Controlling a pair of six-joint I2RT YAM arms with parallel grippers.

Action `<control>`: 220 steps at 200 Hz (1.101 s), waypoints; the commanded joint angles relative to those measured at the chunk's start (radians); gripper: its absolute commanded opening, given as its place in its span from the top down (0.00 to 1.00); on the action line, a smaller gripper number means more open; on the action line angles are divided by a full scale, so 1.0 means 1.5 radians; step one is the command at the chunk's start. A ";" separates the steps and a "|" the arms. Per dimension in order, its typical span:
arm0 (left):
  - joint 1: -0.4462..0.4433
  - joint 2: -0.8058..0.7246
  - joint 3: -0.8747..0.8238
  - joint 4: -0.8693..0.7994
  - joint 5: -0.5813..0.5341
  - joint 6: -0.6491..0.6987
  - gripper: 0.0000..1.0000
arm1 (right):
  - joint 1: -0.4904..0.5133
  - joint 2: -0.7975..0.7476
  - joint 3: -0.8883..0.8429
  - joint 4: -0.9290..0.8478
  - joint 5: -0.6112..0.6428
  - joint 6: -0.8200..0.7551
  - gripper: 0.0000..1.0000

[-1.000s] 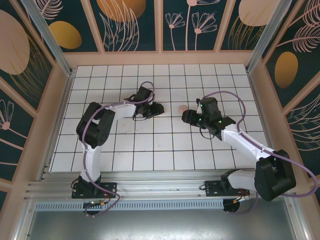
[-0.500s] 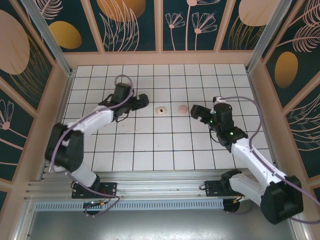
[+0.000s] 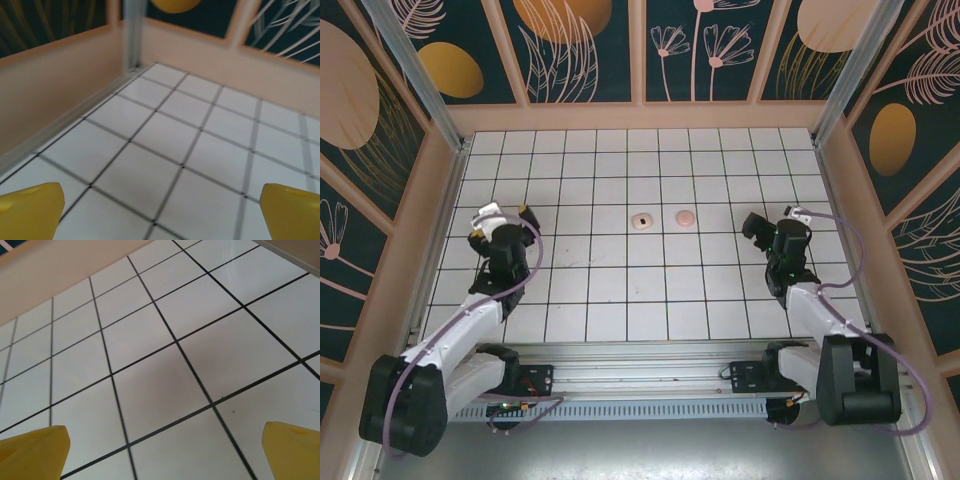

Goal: Insert the wireless bluetooth earbuds into the charging case

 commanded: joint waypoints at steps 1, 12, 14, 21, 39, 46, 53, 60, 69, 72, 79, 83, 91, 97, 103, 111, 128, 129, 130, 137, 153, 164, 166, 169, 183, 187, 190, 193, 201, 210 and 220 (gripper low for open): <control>0.031 0.034 -0.092 0.226 -0.061 0.064 0.01 | -0.011 0.052 0.013 0.124 0.002 -0.075 0.01; 0.041 0.083 -0.147 0.334 -0.072 0.057 0.01 | -0.012 0.084 0.020 0.173 -0.007 -0.108 0.01; 0.042 0.089 -0.151 0.355 -0.083 0.062 0.01 | -0.012 0.091 0.019 0.184 -0.009 -0.114 0.01; 0.044 0.081 -0.137 0.307 -0.060 0.049 0.01 | -0.013 0.112 0.013 0.230 -0.011 -0.131 0.01; 0.046 0.085 -0.199 0.474 0.013 0.110 0.01 | -0.016 0.161 0.007 0.294 -0.009 -0.174 0.01; 0.046 0.095 -0.226 0.549 0.007 0.127 0.01 | -0.019 0.175 -0.004 0.320 -0.012 -0.184 0.01; 0.047 0.113 -0.239 0.609 -0.030 0.137 0.01 | -0.023 0.186 -0.023 0.362 -0.027 -0.191 0.01; 0.047 0.132 -0.243 0.648 -0.046 0.159 0.01 | -0.030 0.195 -0.043 0.404 -0.042 -0.191 0.01; 0.048 0.160 -0.238 0.681 -0.031 0.196 0.01 | -0.038 0.201 -0.058 0.438 -0.058 -0.190 0.01; 0.048 0.171 -0.234 0.691 -0.023 0.206 0.01 | -0.042 0.202 -0.060 0.445 -0.064 -0.189 0.01; 0.049 0.198 -0.226 0.713 0.000 0.224 0.01 | -0.050 0.207 -0.067 0.465 -0.077 -0.188 0.01; 0.049 0.212 -0.219 0.718 0.010 0.221 0.01 | -0.054 0.211 -0.072 0.478 -0.083 -0.186 0.01; 0.049 0.252 -0.208 0.734 0.042 0.226 0.01 | -0.063 0.225 -0.079 0.502 -0.091 -0.178 0.01; 0.048 0.294 -0.201 0.770 0.056 0.233 0.01 | -0.070 0.236 -0.080 0.515 -0.100 -0.174 0.01; 0.049 0.331 -0.195 0.817 0.069 0.250 0.01 | -0.070 0.239 -0.076 0.509 -0.117 -0.179 0.01; 0.049 0.327 -0.189 0.800 0.078 0.246 0.01 | -0.070 0.247 -0.073 0.512 -0.133 -0.183 0.01; 0.072 0.295 -0.185 0.727 0.158 0.232 0.01 | -0.071 0.252 -0.079 0.525 -0.148 -0.188 0.01; 0.074 0.297 -0.186 0.732 0.164 0.233 0.01 | -0.071 0.252 -0.080 0.526 -0.149 -0.189 0.01; 0.075 0.302 -0.186 0.738 0.168 0.233 0.01 | -0.071 0.252 -0.081 0.527 -0.149 -0.189 0.01; 0.085 0.329 -0.193 0.766 0.192 0.227 0.01 | -0.071 0.260 -0.085 0.543 -0.154 -0.193 0.01; 0.087 0.363 -0.184 0.800 0.174 0.223 0.01 | -0.070 0.270 -0.100 0.577 -0.163 -0.197 0.01; 0.092 0.333 -0.148 0.678 0.166 0.206 0.01 | -0.071 0.272 -0.104 0.588 -0.168 -0.197 0.01; 0.096 0.336 -0.140 0.669 0.165 0.203 0.01 | -0.071 0.272 -0.105 0.587 -0.169 -0.198 0.01; 0.099 0.342 -0.130 0.659 0.163 0.199 0.01 | -0.071 0.271 -0.105 0.585 -0.169 -0.198 0.01; 0.126 0.337 -0.104 0.602 0.193 0.172 0.01 | -0.070 0.273 -0.104 0.585 -0.172 -0.202 0.01; 0.130 0.338 -0.101 0.597 0.193 0.169 0.01 | -0.066 0.273 -0.103 0.585 -0.171 -0.205 0.01; 0.130 0.340 -0.100 0.602 0.193 0.169 0.01 | -0.064 0.273 -0.101 0.583 -0.167 -0.206 0.01; 0.130 0.340 -0.102 0.608 0.193 0.170 0.01 | -0.063 0.273 -0.101 0.581 -0.164 -0.206 0.01; 0.130 0.336 -0.102 0.598 0.194 0.170 0.01 | -0.062 0.274 -0.101 0.581 -0.163 -0.207 0.01; 0.130 0.338 -0.104 0.607 0.193 0.171 0.01 | -0.062 0.274 -0.101 0.581 -0.163 -0.207 0.01; 0.130 0.336 -0.104 0.603 0.195 0.171 0.01 | -0.062 0.273 -0.101 0.581 -0.163 -0.207 0.01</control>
